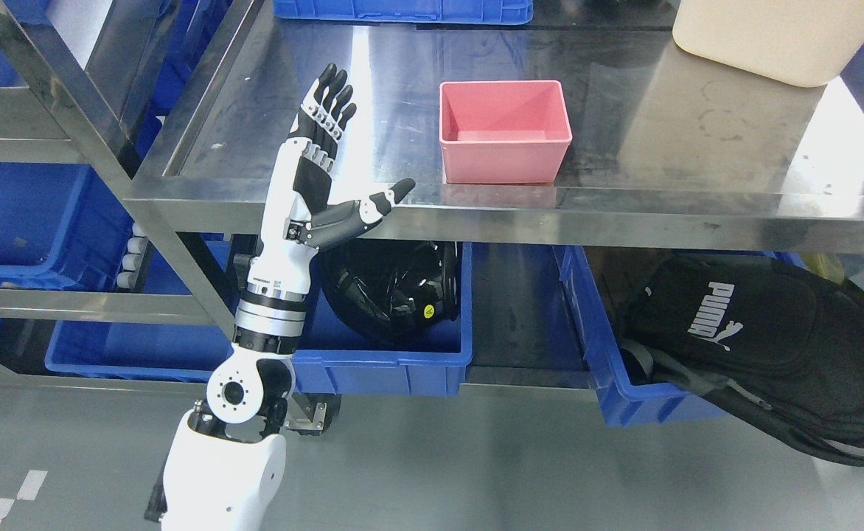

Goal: Place storage box into left shelf container
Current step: 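Reach the left hand forward over the shelf toward the pink box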

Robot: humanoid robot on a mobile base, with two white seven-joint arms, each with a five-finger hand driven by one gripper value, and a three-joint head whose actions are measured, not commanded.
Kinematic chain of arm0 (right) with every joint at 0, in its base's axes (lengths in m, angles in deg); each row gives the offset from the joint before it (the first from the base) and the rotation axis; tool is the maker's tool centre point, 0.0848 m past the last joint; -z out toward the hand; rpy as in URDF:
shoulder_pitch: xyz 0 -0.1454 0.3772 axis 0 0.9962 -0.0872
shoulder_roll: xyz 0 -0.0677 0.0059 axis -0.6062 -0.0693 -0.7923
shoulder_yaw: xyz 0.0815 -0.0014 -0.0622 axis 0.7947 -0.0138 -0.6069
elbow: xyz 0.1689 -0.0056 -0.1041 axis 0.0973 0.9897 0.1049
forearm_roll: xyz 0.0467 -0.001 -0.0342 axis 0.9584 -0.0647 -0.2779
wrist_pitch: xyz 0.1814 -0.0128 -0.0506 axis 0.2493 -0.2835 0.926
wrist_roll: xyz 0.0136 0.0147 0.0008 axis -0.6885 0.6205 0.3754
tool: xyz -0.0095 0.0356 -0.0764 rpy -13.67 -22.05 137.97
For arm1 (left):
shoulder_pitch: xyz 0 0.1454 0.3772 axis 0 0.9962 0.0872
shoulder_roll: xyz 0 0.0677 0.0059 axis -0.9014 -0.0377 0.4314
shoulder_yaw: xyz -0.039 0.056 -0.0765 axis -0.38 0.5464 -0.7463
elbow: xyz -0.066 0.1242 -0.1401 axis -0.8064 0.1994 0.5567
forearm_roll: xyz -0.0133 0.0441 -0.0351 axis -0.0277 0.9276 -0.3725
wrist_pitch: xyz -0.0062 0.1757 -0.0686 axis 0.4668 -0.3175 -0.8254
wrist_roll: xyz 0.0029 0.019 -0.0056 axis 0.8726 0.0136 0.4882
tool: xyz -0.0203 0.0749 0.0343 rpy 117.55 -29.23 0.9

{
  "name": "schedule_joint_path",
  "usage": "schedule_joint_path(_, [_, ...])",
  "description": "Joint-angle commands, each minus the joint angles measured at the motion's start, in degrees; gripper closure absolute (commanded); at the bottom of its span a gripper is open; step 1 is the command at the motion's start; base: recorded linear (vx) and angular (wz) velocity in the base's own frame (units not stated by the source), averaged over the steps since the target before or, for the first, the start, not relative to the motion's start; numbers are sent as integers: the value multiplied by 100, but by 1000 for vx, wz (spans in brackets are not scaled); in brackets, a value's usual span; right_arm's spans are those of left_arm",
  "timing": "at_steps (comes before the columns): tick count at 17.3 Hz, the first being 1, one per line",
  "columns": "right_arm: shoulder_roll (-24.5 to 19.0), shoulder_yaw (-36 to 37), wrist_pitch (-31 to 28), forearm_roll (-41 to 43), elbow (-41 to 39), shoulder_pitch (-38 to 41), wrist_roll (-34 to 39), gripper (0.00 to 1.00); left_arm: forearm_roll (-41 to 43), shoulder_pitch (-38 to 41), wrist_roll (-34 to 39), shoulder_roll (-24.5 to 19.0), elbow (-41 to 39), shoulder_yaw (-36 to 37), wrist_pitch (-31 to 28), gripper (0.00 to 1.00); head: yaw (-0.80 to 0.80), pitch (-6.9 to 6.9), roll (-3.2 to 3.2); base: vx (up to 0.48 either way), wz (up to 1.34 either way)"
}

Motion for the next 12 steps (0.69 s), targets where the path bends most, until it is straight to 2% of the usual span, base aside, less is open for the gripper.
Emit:
schedule_joint_path(1, [100, 26, 1, -9, -100, 53, 1, 0, -4, 33, -10, -100, -18, -659, -333, 0, 0, 0, 0, 0, 0])
schedule_joint_path(4, [100, 26, 1, -9, -100, 53, 1, 0, -4, -185, -80, -100, -10, -706, -317, 0, 0, 0, 0, 0, 0])
schedule_joint_path(5, [100, 26, 1, -9, -100, 53, 1, 0, 14, -447, -394, -100, 8, -732, -360, 0, 0, 0, 0, 0, 0])
schedule_joint_path(7, [100, 26, 1, -9, -100, 53, 1, 0, 249, -1018, -1673, -100, 60, -898, -535, 0, 0, 0, 0, 0, 0])
schedule_joint_path(9, [100, 26, 1, -9, -100, 53, 1, 0, 829, -1686, -3289, -100, 244, -1065, -913, 0, 0, 0, 0, 0, 0])
schedule_joint_path(11, [100, 26, 1, -9, -100, 53, 1, 0, 1172, -2301, -4391, -262, 516, -1057, -1447, 0, 0, 0, 0, 0, 0])
schedule_joint_path(12, [100, 26, 1, -9, -100, 53, 1, 0, 1296, -2557, -4718, -394, 587, -988, -1686, 0, 0, 0, 0, 0, 0])
